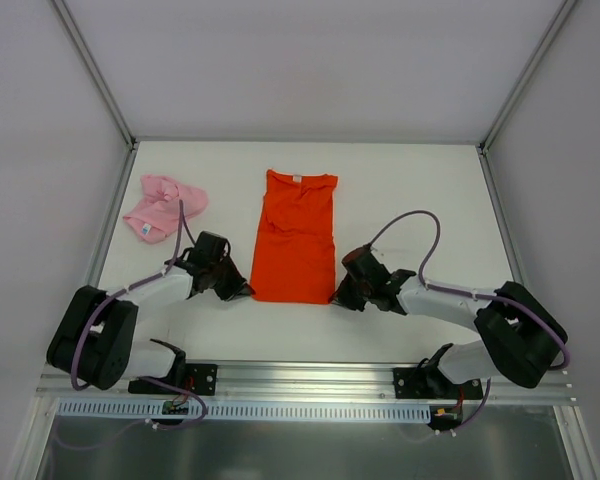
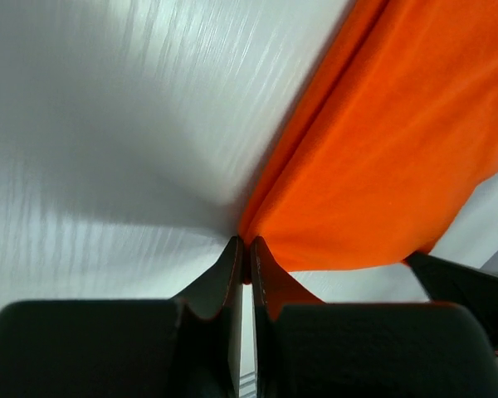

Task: Fold and stack the t-shirts
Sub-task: Grab one side of the 2/3 rectangular tshirt with both arms, then fold the long partially folded tshirt into a neat square

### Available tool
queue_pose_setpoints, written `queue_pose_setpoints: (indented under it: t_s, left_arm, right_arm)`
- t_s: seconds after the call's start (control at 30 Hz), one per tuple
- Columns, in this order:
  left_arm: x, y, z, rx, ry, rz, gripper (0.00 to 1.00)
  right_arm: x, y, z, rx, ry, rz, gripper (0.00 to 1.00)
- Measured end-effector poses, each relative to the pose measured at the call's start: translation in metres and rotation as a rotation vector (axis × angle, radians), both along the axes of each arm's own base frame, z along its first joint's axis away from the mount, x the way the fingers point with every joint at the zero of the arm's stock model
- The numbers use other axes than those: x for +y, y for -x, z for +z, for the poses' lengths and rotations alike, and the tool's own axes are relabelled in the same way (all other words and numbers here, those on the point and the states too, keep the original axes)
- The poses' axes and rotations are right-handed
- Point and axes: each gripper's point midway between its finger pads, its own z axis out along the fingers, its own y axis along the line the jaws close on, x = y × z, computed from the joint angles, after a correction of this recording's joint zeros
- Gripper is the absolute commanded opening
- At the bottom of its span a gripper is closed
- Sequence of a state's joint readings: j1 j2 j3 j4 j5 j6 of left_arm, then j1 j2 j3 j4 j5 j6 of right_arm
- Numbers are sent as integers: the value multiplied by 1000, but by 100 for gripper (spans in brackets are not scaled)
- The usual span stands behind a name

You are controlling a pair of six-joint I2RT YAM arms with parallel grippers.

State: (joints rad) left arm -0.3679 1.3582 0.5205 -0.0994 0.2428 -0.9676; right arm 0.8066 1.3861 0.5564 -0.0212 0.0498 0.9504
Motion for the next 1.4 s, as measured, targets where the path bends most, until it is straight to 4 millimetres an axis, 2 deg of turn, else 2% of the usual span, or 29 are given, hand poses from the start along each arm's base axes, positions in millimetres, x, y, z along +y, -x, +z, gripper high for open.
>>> queue_pose_setpoints:
  t_s: [0.17, 0.3, 0.63, 0.8, 0.93, 1.0, 1.1, 1.27, 1.4]
  left_arm:
    - [7, 27, 18, -25, -34, -51, 0]
    - [6, 47, 33, -49, -34, -90, 0]
    - [0, 93, 30, 28, -32, -145, 0]
    - [2, 106, 40, 17, 2, -125, 0]
    - [3, 118, 42, 39, 0, -133, 0]
    - [3, 118, 46, 43, -10, -130, 0]
    - [0, 110, 66, 15, -14, -123, 0]
    - [-3, 83, 96, -37, -76, -106, 0]
    - [-5, 65, 109, -71, -120, -105, 0]
  right_arm:
    - [-4, 3, 18, -10, 71, 89, 1]
    - [-13, 16, 28, -11, 93, 131, 1]
    - [-24, 57, 51, -5, 99, 218, 1]
    - [-26, 84, 54, 9, 91, 256, 1]
    - [-28, 97, 53, 31, 101, 275, 1]
    - [-30, 101, 52, 40, 113, 282, 1]
    - [-32, 98, 60, 41, 145, 283, 1]
    - [-29, 78, 88, -4, 205, 280, 1]
    - [-31, 58, 104, -40, 245, 270, 1]
